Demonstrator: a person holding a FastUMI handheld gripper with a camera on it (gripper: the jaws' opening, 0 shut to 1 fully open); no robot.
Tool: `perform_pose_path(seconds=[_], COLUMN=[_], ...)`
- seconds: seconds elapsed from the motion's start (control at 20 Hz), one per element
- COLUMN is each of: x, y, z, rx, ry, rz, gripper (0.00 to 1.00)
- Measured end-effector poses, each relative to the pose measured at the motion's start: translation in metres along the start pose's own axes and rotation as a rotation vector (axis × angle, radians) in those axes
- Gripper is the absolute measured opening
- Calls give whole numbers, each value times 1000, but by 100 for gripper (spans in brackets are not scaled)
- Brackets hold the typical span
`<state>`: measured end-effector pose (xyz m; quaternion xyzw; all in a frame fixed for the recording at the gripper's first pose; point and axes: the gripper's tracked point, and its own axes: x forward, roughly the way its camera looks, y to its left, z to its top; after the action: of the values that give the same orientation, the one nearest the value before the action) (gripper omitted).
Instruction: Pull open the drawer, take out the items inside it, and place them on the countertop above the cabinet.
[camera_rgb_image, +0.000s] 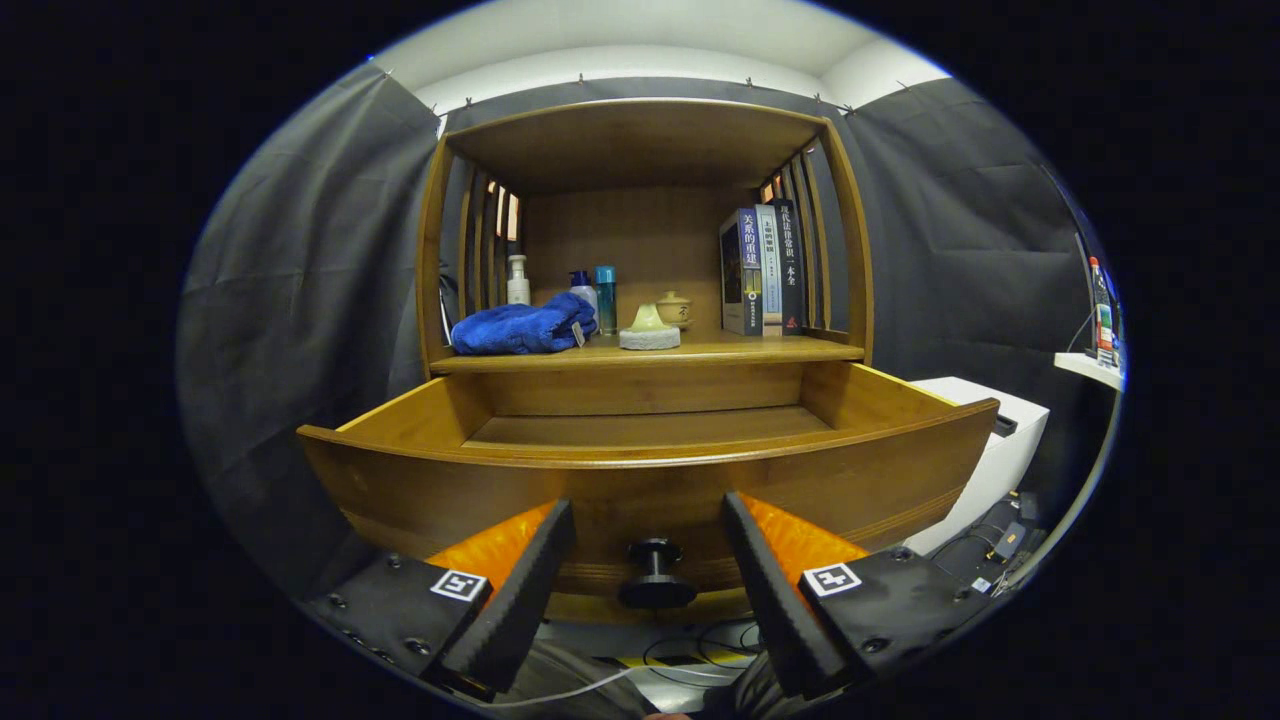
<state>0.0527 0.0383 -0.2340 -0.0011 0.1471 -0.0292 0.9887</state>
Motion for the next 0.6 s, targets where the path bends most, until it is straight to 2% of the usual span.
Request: perform_pose_path(seconds=[0.6], x=[79], y=[4], z=[27], rx=[32], ry=[-4], rz=[-3], gripper=[99])
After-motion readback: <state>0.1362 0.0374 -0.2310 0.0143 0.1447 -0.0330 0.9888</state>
